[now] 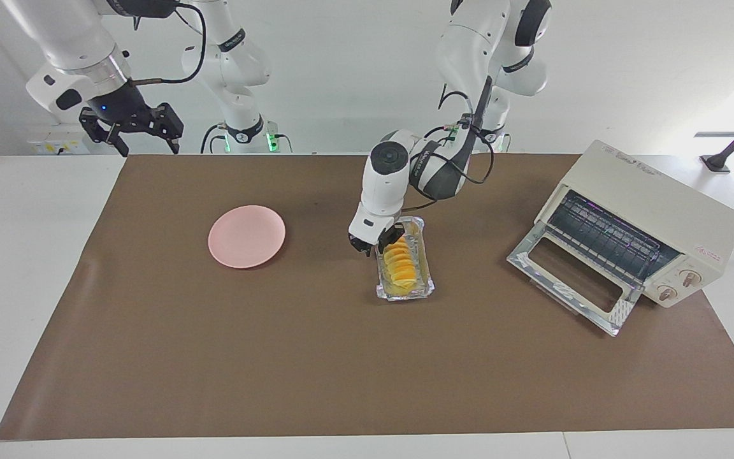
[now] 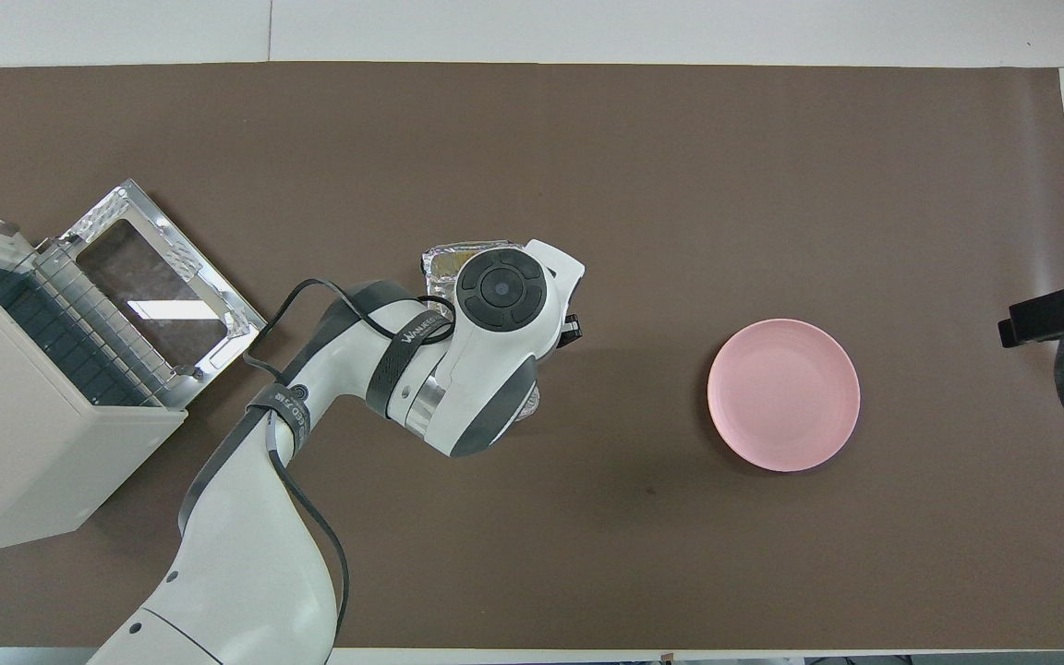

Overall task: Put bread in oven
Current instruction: 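Carry the foil tray with the left gripper to the oven opening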

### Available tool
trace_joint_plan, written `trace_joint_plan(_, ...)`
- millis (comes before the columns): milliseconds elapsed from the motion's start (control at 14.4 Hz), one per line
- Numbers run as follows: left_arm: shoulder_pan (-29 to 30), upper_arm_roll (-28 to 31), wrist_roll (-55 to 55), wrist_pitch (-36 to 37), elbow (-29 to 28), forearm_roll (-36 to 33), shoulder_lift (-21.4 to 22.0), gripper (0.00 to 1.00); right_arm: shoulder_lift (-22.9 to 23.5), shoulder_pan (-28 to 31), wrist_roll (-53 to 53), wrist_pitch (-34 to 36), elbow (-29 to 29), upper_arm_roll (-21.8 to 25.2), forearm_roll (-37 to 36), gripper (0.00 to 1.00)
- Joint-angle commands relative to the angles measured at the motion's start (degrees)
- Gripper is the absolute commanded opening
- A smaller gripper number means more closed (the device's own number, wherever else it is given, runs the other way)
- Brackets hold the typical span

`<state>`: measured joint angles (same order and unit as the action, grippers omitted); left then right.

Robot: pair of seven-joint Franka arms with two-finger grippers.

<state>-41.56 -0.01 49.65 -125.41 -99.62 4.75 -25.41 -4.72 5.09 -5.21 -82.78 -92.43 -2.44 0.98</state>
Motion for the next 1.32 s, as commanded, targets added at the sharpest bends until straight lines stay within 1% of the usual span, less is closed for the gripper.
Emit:
trace_joint_plan(0, -0.81, 0.80, 2.29, -0.63, -1.10, -1.15, 0.98, 0.00, 0.42, 0.88, 0.72, 0.16, 1.11, -0.29, 1.39, 1.00)
trace_joint_plan(139, -0.63, 1.15, 2.38, 1.91, 0.82, -0.97, 0.89, 0.00, 0.07, 0.88, 0.46, -0.01, 1.03, -0.37, 1.05, 1.00)
trace_joint_plan(278, 0.16, 2.99, 2.64, 7.26, 4.68, -0.80, 1.33, 0.00, -0.11, 0.80, 0.46, -0.27, 0.94, -0.46, 0.52, 1.00)
trace_joint_plan(347, 0.16, 5.70, 2.82, 9.90, 5.83, -0.71, 3.07, 0.00, -0.11, 0.80, 0.63, -0.45, 0.85, -0.64, 0.43, 1.00)
trace_joint_plan(486, 1.38, 10.80, 2.82, 13.69, 5.67, -0.62, 6.50, 0.00, -0.64, 0.88, 0.99, -0.45, 0.50, -0.73, 0.43, 1.00)
trace_joint_plan(625, 5.06, 12.40, 2.91, 16.85, 5.23, -0.89, 7.65, 0.00, -0.73, 0.97, 0.64, -0.28, 0.50, -0.46, 0.43, 1.00)
trace_joint_plan(764, 10.68, 12.41, 2.56, 18.62, 4.97, -0.97, 8.27, 0.00, -0.55, 0.97, 0.46, -0.19, 0.50, -0.11, 0.51, 1.00)
trace_joint_plan(833, 13.58, 12.41, 1.86, 19.32, 4.18, -1.06, 8.79, 0.00, 0.06, 0.97, 0.55, -0.19, 0.59, -0.20, 0.78, 1.00)
trace_joint_plan(972, 16.85, 12.49, -0.16, 19.16, 1.90, -1.15, 9.59, 0.00, 1.29, 0.97, 0.55, -0.54, 1.37, -0.29, 0.78, 1.00)
trace_joint_plan(1111, 21.32, 12.49, -4.53, 19.51, 1.01, -1.41, 10.12, 0.00, 2.87, 0.97, 0.20, -0.28, 3.04, 1.37, 0.78, 1.00)
trace_joint_plan(1181, 23.43, 12.58, -8.13, 19.51, 1.10, -1.33, 10.12, 0.00, 2.88, 0.97, -0.07, -0.01, 3.13, 1.47, 0.78, 1.00)
trace_joint_plan(1250, 24.76, 12.58, -9.04, 19.51, 1.10, -1.33, 10.21, 0.00, 2.88, 0.97, -0.07, -0.01, 3.14, 1.56, 0.78, 1.00)
